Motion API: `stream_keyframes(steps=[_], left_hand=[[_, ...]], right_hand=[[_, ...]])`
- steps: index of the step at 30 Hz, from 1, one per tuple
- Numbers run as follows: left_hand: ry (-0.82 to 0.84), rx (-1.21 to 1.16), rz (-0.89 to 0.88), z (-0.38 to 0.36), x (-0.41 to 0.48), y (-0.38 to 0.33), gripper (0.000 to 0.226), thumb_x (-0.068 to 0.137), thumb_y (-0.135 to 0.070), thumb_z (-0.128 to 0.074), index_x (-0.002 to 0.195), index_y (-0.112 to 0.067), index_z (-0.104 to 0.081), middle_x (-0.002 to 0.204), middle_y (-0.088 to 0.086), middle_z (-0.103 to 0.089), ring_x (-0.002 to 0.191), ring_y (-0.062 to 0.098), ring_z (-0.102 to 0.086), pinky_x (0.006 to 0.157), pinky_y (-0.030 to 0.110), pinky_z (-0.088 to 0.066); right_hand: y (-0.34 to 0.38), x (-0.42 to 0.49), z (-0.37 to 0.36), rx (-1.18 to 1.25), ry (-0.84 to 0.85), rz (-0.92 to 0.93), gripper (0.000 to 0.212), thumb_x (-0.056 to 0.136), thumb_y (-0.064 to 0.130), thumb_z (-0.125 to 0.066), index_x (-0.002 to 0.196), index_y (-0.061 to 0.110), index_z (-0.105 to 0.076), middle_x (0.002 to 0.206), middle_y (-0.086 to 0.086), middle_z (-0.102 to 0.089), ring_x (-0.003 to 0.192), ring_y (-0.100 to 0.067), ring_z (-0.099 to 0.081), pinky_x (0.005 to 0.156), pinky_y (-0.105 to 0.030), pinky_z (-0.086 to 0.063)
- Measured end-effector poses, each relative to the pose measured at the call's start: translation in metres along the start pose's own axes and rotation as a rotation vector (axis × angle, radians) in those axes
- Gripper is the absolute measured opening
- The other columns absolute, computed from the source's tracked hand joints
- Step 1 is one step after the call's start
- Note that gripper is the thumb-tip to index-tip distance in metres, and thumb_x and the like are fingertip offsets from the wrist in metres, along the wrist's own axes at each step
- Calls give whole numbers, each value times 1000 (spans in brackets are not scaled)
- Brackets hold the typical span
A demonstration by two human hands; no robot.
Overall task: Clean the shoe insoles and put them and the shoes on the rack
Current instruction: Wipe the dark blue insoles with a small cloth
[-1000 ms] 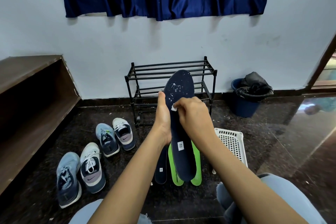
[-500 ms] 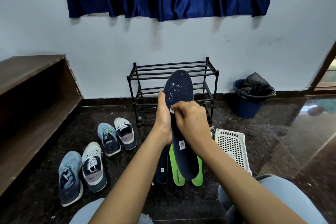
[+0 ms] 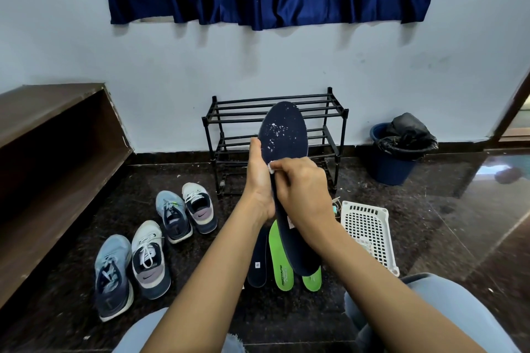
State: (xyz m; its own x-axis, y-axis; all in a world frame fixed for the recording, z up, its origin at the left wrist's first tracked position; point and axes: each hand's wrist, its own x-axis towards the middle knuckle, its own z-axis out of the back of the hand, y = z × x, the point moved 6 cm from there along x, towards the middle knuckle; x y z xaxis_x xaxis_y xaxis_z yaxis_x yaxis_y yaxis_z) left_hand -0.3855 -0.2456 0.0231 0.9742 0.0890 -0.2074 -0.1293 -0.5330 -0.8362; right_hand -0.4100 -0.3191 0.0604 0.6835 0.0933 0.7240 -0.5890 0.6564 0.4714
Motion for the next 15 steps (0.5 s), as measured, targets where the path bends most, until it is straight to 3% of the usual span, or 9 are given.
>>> stream_keyframes(steps=[2,6,9,12,15], left_hand=[[20,-3,5,-4,-1,4,65,100,-59,-24,93,-14,-71,89,1,-75,79,14,-71,71,23,-57],[55,14,42,-11,-5,14,66,99,-62,-25,94,-17,-73,98,4,-75,93,18,-71,96,36,-52],[39,9,53,-6,-2,11,65,100,-60,-25,90,-15,-71,89,2,-74,78,14,-71,80,29,-55],[18,19,38,-1,0,6,71,100,-59,-25,76,-14,-74,76,1,-74,65,11,-71,61,23,-54],[14,4,36,0,0,8,68,99,-60,-26,83,-15,-73,80,0,-75,70,11,-71,64,23,-54]], right_hand=[[-5,8,2,4,-14,-20,20,73,5,-56,82,9,-73,75,-4,-72,70,-26,-63,70,-22,-40],[-14,15,7,30,-35,-95,21,74,6,-55,84,10,-74,78,-4,-73,73,-26,-64,70,-18,-36],[-12,7,4,48,-24,-105,23,75,7,-54,86,11,-74,80,-4,-73,75,-24,-65,72,-17,-37],[-5,-1,1,78,-5,-92,23,73,7,-56,86,11,-74,78,-3,-73,73,-24,-65,73,-26,-47],[-4,2,2,55,3,-70,22,74,9,-55,85,12,-74,78,-3,-73,73,-24,-64,72,-26,-47]])
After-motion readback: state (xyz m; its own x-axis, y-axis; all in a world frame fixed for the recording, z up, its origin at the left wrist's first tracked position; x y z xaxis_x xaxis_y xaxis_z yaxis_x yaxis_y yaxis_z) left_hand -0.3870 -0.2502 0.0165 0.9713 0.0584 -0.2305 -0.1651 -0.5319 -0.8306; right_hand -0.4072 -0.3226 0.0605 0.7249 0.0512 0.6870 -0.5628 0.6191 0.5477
